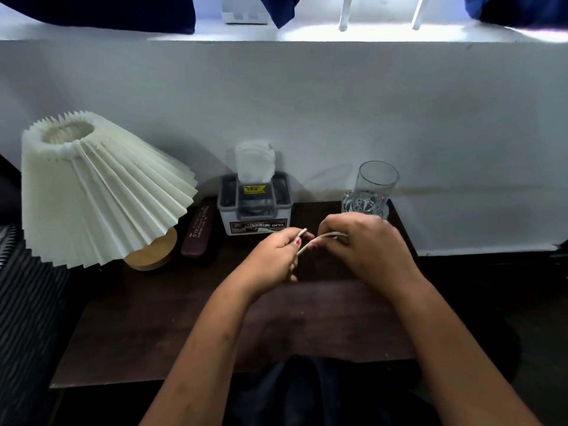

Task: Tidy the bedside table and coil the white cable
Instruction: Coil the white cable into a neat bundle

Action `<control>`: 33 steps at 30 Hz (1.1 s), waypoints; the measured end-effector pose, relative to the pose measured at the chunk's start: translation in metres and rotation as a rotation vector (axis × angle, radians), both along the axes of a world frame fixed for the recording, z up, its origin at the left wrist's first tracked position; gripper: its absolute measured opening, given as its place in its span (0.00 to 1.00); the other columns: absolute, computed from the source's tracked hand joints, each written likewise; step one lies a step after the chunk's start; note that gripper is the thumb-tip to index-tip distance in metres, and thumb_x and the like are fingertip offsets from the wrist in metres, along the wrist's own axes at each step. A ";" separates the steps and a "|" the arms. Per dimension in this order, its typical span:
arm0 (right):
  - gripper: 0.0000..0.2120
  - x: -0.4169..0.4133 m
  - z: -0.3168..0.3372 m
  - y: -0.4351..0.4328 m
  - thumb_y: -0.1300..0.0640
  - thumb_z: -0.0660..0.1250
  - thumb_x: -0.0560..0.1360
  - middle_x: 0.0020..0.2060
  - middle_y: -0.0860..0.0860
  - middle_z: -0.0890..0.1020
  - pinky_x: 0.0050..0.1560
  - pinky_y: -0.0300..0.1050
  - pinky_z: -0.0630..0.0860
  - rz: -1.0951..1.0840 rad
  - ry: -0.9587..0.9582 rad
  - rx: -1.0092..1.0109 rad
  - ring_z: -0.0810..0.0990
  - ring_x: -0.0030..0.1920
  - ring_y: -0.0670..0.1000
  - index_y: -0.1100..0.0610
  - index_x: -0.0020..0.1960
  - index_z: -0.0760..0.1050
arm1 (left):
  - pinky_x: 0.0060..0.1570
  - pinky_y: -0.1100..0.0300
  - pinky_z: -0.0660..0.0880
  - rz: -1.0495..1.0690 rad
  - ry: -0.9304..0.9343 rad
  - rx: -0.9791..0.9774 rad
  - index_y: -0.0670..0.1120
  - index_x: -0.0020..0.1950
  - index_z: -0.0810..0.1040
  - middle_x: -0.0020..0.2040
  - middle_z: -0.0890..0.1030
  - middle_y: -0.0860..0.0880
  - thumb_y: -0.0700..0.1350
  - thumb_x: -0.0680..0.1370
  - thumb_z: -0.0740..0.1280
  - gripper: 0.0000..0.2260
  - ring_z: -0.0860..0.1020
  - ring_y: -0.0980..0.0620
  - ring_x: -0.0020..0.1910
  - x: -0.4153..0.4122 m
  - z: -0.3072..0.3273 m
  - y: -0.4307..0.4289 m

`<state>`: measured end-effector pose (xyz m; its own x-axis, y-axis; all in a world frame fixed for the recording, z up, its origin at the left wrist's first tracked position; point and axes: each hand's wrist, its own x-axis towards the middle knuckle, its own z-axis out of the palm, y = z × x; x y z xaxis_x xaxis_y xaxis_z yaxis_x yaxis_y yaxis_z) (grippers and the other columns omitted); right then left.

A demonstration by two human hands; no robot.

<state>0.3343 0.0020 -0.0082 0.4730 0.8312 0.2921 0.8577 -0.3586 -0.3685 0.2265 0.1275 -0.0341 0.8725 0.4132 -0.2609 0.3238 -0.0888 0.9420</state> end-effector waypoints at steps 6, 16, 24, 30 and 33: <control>0.20 0.018 0.001 -0.009 0.34 0.61 0.65 0.36 0.47 0.81 0.40 0.48 0.75 -0.180 0.089 0.180 0.78 0.39 0.49 0.48 0.40 0.78 | 0.21 0.69 0.62 -0.191 -0.064 -0.558 0.46 0.54 0.78 0.23 0.59 0.53 0.46 0.82 0.52 0.15 0.54 0.59 0.19 -0.007 0.017 -0.004; 0.08 0.010 -0.029 0.005 0.43 0.57 0.77 0.39 0.52 0.81 0.41 0.51 0.75 -0.097 0.308 -0.162 0.79 0.43 0.58 0.46 0.46 0.70 | 0.21 0.68 0.57 -0.088 -0.549 -1.018 0.44 0.69 0.68 0.23 0.63 0.54 0.49 0.78 0.53 0.21 0.60 0.61 0.18 0.000 0.024 -0.009; 0.11 -0.020 -0.031 0.023 0.45 0.60 0.77 0.37 0.49 0.77 0.46 0.49 0.75 0.112 0.449 -0.490 0.78 0.44 0.55 0.49 0.39 0.69 | 0.46 0.60 0.78 0.495 -0.727 -0.638 0.51 0.74 0.58 0.23 0.66 0.53 0.45 0.82 0.49 0.19 0.78 0.53 0.34 0.009 0.014 0.004; 0.14 -0.033 -0.006 0.022 0.40 0.57 0.76 0.41 0.50 0.81 0.40 0.47 0.70 0.142 0.128 -0.337 0.79 0.47 0.57 0.48 0.41 0.70 | 0.46 0.68 0.74 0.527 -0.447 0.214 0.54 0.76 0.50 0.35 0.72 0.36 0.41 0.82 0.52 0.24 0.68 0.57 0.26 0.004 -0.003 0.025; 0.16 -0.017 0.003 0.014 0.38 0.61 0.72 0.37 0.50 0.82 0.38 0.46 0.74 0.046 -0.026 -0.094 0.81 0.42 0.56 0.50 0.43 0.74 | 0.52 0.48 0.77 0.311 -0.198 0.400 0.60 0.75 0.53 0.58 0.72 0.27 0.46 0.81 0.54 0.24 0.78 0.38 0.39 -0.002 -0.011 0.024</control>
